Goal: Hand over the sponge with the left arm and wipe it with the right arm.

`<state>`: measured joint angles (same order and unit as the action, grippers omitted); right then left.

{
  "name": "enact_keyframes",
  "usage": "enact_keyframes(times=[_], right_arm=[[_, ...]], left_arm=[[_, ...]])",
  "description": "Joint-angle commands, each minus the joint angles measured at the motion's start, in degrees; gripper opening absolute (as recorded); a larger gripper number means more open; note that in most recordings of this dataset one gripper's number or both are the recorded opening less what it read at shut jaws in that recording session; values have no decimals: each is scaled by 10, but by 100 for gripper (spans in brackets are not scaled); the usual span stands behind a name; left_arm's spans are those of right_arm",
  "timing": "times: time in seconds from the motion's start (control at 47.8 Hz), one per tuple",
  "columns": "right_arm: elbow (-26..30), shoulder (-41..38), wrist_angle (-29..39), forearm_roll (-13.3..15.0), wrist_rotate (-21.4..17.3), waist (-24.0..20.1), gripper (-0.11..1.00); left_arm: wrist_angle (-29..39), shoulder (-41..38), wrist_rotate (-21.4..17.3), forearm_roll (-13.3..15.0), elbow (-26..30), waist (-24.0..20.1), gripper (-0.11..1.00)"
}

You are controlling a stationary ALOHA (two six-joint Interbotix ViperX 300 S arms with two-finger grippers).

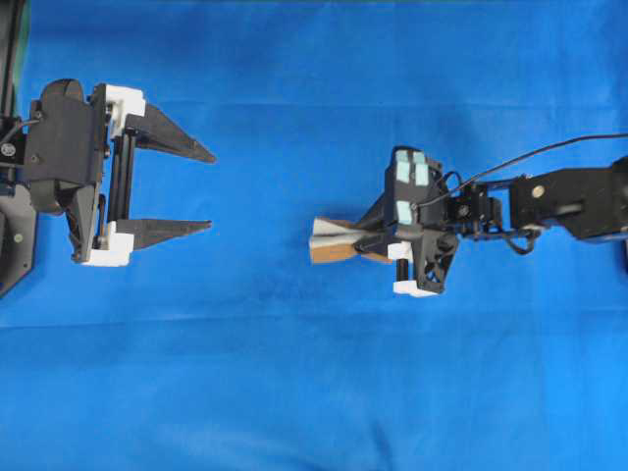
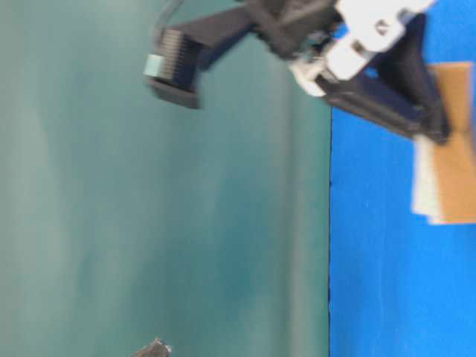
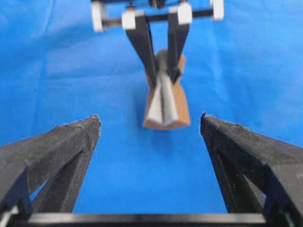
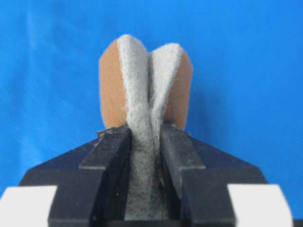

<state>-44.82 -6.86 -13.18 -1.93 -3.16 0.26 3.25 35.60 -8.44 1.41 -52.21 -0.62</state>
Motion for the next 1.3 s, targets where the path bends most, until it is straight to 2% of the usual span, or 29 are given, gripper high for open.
enact_keyframes(times=[0.0,0.272,0.398,0.544,0.712,0.9,1.152,1.277], right_arm=[[6,-15,-18,-4,-1,-3,26],[11,-28,-17,-2,-3,1,26],[9,-22,-11,4,6,30,26],[8,-18,-8,30,17,82,26],[16,-18,-4,71,26,142,26],[25,-18,-3,105,26,194,25],[25,-18,-3,112,21,193,26],[18,-18,-3,107,13,156,25]], left_arm=[[-4,1,0,1,4,2,92],[-4,2,0,1,4,2,92],[-4,2,0,1,4,2,92],[-4,2,2,1,4,2,92],[-4,1,3,1,4,2,92],[-4,2,4,1,4,2,92],[-4,2,3,1,5,2,92],[-4,2,3,1,4,2,92]])
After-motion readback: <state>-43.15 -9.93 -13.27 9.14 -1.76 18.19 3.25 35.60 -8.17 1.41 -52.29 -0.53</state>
